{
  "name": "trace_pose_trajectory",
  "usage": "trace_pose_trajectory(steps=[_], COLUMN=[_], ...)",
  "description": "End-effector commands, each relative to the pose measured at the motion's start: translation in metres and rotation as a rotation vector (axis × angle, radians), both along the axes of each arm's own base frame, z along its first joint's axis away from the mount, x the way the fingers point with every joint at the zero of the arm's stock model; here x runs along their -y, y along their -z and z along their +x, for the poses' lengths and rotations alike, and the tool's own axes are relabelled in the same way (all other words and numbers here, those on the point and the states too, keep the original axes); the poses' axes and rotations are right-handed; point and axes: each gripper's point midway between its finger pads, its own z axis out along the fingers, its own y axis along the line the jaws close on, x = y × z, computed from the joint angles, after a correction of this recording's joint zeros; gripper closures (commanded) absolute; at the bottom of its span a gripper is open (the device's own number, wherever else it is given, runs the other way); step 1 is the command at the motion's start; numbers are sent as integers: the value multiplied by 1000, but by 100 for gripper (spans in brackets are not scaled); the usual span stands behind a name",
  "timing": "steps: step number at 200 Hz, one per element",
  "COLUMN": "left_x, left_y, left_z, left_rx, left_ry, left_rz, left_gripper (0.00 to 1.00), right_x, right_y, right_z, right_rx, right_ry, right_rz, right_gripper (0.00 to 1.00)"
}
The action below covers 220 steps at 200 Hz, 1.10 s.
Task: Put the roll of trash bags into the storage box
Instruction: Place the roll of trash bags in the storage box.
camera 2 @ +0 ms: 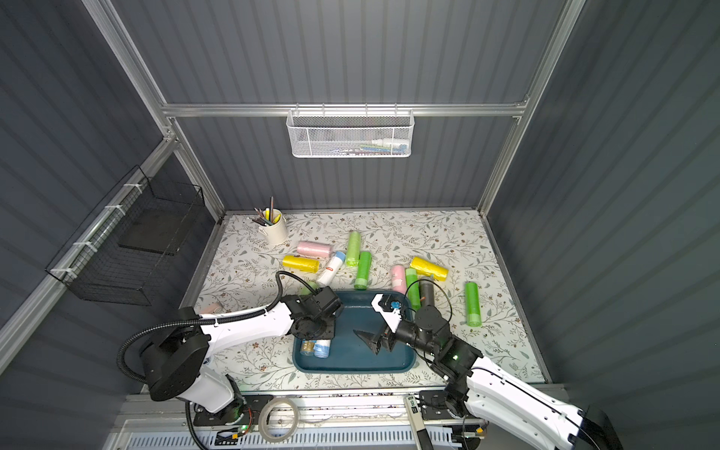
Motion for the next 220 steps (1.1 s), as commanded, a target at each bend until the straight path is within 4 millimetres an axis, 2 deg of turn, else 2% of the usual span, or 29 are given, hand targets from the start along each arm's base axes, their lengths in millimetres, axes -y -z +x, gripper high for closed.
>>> trace_pose_trajectory(steps=[1,113,220], left_x=[-3,-6,-7], left_y=[-3,-5,-38], left_z=[2,3,4], left_rx=[15,27,69], left_ry=[16,9,30], left_rz=[40,45,15], left_gripper=[57,53,46], right_x=[0,-1,-1], right_y=[1,2,4], right_z=[-2,-1,-1], right_rx=[0,-4,-8], right_ry=[-5,-4,-4], right_rz=[5,1,-5], right_gripper=[1,1,1])
